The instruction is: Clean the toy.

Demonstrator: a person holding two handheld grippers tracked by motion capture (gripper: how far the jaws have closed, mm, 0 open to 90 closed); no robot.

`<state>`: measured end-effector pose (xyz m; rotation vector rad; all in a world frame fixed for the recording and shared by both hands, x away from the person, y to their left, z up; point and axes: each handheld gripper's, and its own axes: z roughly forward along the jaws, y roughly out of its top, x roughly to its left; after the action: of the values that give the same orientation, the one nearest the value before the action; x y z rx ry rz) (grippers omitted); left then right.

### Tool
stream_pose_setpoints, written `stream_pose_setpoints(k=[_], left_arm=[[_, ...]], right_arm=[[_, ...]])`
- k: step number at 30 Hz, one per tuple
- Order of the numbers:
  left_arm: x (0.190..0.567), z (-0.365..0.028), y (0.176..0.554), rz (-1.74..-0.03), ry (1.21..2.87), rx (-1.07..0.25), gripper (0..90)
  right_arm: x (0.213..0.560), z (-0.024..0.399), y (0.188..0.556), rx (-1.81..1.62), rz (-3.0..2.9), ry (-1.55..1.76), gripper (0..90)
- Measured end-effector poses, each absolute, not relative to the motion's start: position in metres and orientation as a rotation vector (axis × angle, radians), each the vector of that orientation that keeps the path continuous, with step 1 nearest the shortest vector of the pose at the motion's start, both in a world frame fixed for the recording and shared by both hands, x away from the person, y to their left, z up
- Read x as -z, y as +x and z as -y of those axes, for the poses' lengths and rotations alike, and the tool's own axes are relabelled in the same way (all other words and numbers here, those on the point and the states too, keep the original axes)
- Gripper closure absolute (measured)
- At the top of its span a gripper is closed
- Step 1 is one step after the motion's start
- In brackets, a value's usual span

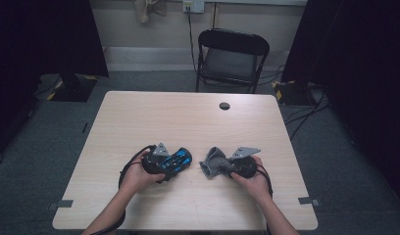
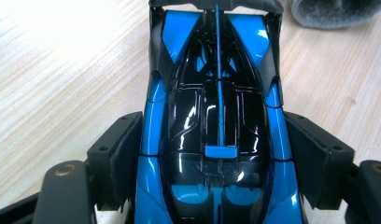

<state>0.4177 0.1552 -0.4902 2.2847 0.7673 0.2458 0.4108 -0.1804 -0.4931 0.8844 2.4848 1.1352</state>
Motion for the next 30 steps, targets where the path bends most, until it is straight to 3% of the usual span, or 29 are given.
stream_pose_setpoints(k=[27, 30], left_arm=[[0.4889, -0.1557, 0.4142, -0.788, 2.293, -0.245, 25.1], [0.4877, -0.15, 0.4162, -0.732, 2.301, -0.291, 20.7]], right_arm=[[0.4952, 0.1823, 0.4099, -1.164, -2.471, 0.891, 65.6], [0.4953, 0.1824, 0.4099, -1.166, -2.471, 0.89, 65.4]])
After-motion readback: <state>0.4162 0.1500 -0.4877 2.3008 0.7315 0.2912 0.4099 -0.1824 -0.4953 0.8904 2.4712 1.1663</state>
